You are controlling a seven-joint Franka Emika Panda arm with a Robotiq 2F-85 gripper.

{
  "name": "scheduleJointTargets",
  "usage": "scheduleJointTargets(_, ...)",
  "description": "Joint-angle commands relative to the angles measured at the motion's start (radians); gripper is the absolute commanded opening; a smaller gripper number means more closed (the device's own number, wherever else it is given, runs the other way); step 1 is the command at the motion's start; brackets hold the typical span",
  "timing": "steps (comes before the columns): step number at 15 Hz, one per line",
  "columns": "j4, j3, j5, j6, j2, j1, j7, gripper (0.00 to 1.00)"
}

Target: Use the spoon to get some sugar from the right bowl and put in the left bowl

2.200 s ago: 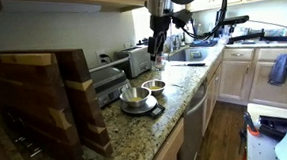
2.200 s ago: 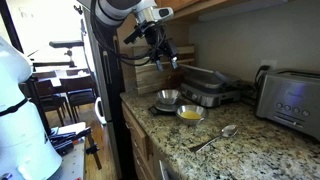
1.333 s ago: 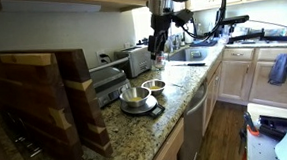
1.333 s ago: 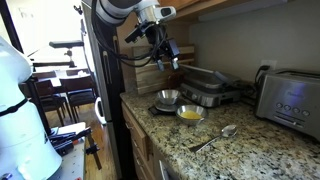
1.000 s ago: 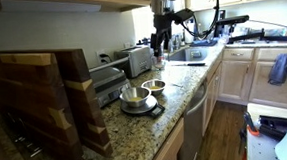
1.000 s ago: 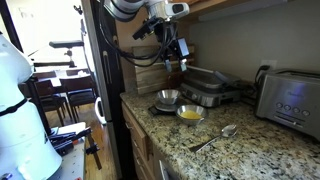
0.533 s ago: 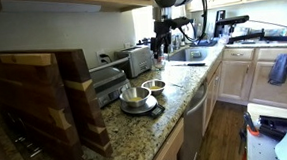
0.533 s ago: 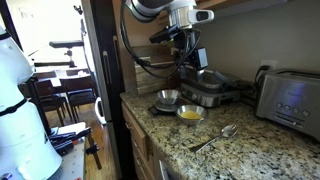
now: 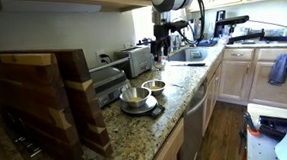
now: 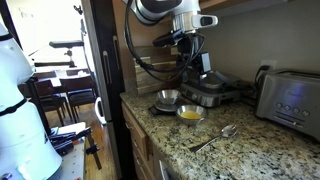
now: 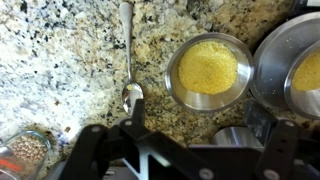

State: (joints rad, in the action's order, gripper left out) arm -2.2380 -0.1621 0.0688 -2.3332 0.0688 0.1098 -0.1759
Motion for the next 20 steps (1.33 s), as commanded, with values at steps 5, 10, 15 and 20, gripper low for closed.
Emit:
scheduleJointTargets(5, 0.048, -0.023, -0.01, -0.067, -0.084, 0.044, -0.049, 1.0)
scheduleJointTargets(10, 0.101, -0.04, -0.135, -0.118, -0.209, 0.103, -0.197, 1.0)
scheduleJointTargets(15, 0.159, -0.022, -0.183, -0.112, -0.306, 0.158, -0.297, 1.0)
scheduleJointTargets(20, 0.164, -0.018, -0.156, -0.101, -0.316, 0.156, -0.266, 1.0)
